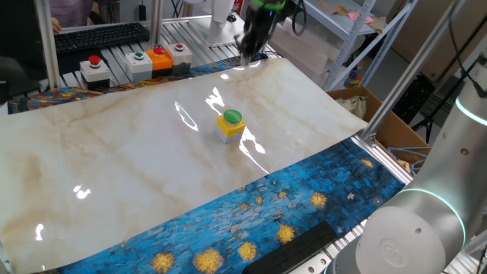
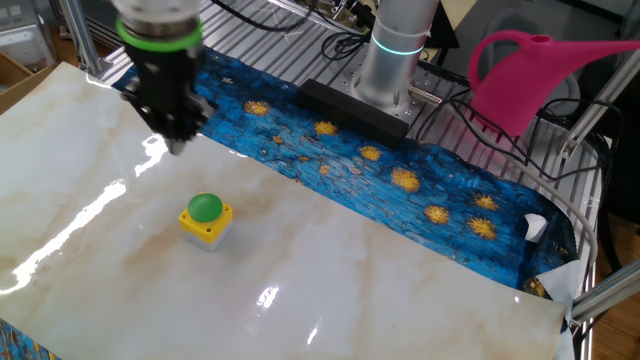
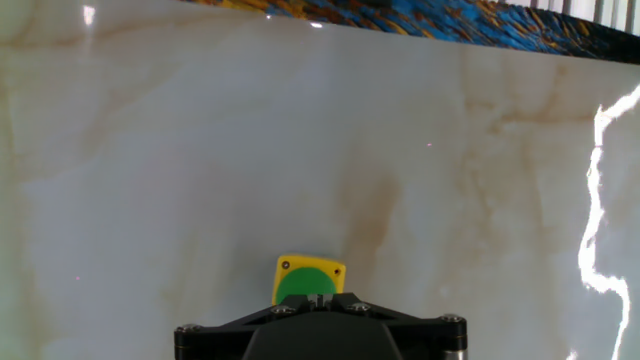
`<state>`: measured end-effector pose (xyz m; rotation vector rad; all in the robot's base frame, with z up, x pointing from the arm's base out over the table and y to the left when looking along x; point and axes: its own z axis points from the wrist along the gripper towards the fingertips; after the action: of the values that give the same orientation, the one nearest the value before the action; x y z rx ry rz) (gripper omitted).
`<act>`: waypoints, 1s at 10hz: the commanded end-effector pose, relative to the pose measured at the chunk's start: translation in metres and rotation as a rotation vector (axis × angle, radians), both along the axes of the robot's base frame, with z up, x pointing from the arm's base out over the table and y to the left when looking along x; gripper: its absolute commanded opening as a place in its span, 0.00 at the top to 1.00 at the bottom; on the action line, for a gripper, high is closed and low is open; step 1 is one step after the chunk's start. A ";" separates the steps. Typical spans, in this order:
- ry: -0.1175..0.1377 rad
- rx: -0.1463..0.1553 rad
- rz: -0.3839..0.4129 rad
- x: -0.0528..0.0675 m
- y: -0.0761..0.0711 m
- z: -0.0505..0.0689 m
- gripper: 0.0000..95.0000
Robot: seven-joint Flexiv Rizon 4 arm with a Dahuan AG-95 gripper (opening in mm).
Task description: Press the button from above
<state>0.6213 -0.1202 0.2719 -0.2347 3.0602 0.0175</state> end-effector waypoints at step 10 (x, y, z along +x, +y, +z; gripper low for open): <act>-0.024 0.015 -0.042 -0.009 0.005 -0.023 1.00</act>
<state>0.6112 -0.1149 0.2483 -0.1632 3.0397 0.0354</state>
